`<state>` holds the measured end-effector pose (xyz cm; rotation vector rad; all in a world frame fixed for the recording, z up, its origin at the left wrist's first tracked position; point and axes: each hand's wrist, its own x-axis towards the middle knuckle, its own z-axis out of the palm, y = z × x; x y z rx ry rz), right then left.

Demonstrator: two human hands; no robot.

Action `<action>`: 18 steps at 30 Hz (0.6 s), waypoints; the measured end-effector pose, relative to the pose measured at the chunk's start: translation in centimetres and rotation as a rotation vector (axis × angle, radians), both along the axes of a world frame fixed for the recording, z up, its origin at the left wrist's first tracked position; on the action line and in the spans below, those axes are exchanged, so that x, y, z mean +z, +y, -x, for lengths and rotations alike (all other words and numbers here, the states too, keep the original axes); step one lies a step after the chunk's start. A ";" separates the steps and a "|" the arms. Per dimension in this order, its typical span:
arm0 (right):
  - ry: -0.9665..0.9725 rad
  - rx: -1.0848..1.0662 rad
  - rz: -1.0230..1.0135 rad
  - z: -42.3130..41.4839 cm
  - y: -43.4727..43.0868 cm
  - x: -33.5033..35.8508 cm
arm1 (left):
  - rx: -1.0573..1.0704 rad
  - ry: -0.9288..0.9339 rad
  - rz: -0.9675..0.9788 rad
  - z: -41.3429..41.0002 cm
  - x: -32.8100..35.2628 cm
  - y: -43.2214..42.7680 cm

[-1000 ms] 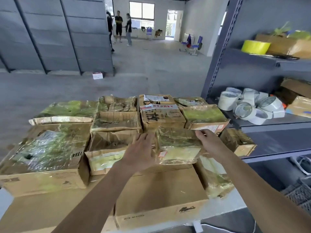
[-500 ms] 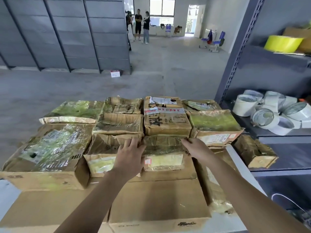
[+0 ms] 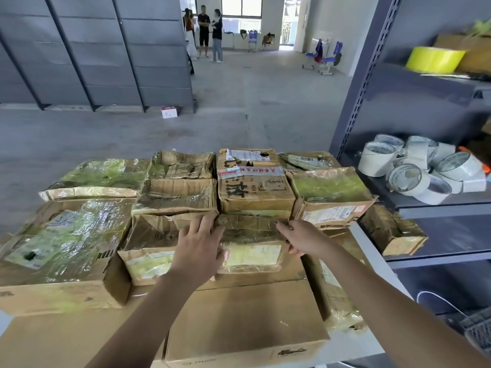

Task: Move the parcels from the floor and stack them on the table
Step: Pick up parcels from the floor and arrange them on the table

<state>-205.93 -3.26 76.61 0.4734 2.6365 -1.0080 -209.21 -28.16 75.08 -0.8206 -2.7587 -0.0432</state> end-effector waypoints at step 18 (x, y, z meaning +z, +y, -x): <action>-0.011 0.080 0.049 -1.9 1.1 -3.5 | -0.118 -0.062 0.062 1.0 -0.3 -0.4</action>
